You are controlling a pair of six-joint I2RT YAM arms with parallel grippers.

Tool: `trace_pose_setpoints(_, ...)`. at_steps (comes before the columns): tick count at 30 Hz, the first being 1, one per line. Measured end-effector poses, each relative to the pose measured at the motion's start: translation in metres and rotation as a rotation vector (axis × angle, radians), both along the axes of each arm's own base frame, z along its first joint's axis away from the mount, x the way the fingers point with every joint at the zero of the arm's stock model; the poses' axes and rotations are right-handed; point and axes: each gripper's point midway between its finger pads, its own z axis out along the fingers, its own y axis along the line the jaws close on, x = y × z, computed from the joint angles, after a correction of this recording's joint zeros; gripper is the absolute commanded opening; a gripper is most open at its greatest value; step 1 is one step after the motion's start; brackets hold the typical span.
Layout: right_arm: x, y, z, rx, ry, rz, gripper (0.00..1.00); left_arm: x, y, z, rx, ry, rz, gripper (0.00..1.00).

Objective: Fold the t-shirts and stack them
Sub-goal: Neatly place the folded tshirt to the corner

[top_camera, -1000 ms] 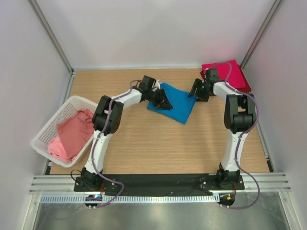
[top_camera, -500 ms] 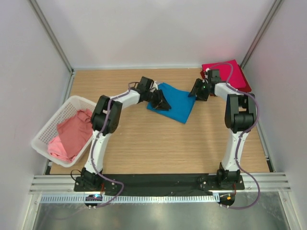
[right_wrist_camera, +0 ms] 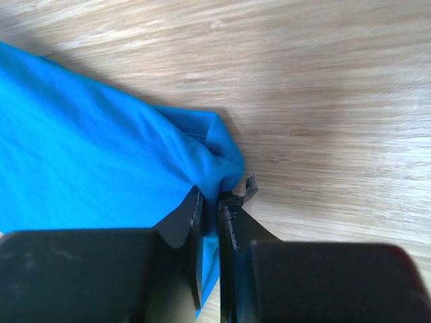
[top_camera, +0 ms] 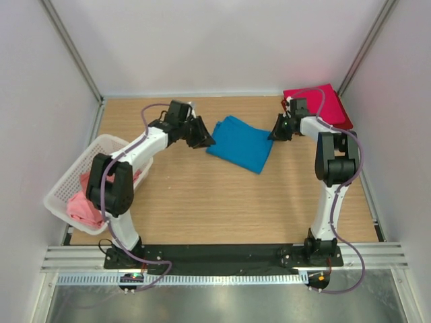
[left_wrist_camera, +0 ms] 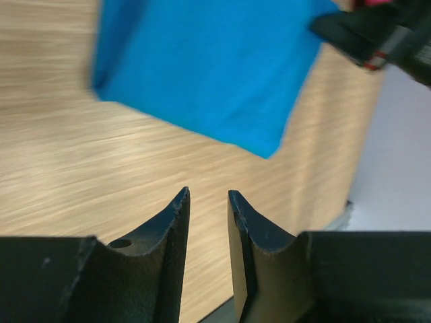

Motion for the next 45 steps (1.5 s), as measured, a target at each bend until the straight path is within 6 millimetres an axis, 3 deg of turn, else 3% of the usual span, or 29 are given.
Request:
trace_pose_setpoints(3, 0.005, -0.004, 0.012, -0.045, -0.004, 0.015, 0.01, -0.001, 0.033, -0.024, 0.107, 0.034, 0.078, 0.31)
trace_pose_setpoints(6, 0.02, -0.01, 0.037, -0.094, -0.049, 0.027, 0.01, -0.005, 0.049, -0.041, 0.18, 0.062, 0.105, 0.31)
trace_pose_setpoints(16, 0.063, -0.053, 0.122, -0.283, -0.175, 0.0, 0.01, -0.025, 0.064, -0.065, 0.272, 0.101, 0.096, 0.3)
trace_pose_setpoints(21, 0.083, -0.074, 0.149, -0.375, -0.21, 0.002, 0.01, -0.032, 0.069, -0.076, 0.298, 0.116, 0.084, 0.3)
trace_pose_setpoints(29, 0.081, -0.11, 0.161, -0.515, -0.186, 0.005, 0.01, -0.05, 0.078, -0.096, 0.333, 0.163, 0.072, 0.3)
trace_pose_setpoints(34, 0.082, -0.13, 0.181, -0.573, -0.218, -0.004, 0.01, -0.057, 0.081, -0.1, 0.338, 0.175, 0.07, 0.3)
trace_pose_setpoints(39, 0.082, -0.151, 0.187, -0.615, -0.224, -0.005, 0.01, -0.064, 0.083, -0.102, 0.34, 0.188, 0.072, 0.3)
trace_pose_setpoints(45, 0.103, -0.194, 0.186, -0.603, -0.284, -0.072, 0.01, -0.074, 0.08, -0.098, 0.325, 0.196, 0.077, 0.31)
